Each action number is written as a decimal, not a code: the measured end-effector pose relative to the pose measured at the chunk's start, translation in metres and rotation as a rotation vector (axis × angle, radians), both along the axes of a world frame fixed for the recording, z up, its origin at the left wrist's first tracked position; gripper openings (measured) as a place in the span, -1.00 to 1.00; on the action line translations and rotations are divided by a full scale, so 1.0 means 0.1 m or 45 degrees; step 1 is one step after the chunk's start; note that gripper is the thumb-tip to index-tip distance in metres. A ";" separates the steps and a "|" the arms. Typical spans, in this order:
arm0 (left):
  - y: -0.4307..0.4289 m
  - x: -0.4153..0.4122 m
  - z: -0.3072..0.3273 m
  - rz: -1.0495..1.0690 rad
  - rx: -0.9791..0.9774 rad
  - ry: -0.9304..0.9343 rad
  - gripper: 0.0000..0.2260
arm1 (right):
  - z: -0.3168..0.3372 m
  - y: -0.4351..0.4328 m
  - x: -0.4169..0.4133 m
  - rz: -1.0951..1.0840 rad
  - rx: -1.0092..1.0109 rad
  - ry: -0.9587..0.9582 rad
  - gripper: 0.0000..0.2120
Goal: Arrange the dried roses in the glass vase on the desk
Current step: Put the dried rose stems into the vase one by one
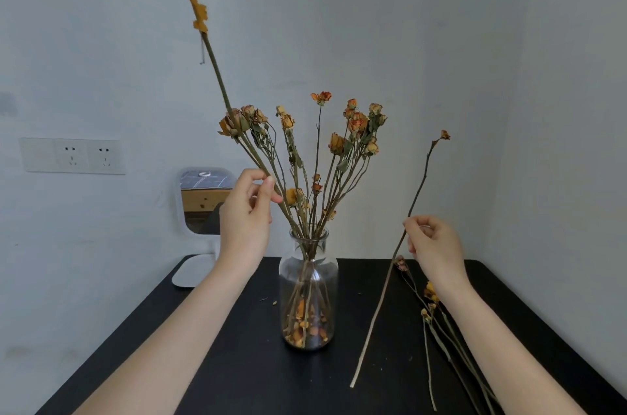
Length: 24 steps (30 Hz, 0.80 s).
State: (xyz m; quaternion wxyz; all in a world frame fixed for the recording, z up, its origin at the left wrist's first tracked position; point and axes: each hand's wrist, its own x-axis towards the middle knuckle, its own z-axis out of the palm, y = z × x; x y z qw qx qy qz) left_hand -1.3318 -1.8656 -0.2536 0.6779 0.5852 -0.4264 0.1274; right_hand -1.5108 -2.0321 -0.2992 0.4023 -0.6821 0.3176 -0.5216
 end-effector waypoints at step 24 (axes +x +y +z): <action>-0.08 -0.05 -0.04 0.193 0.042 -0.043 -0.87 | -0.11 -0.04 0.11 0.035 0.038 0.059 -0.90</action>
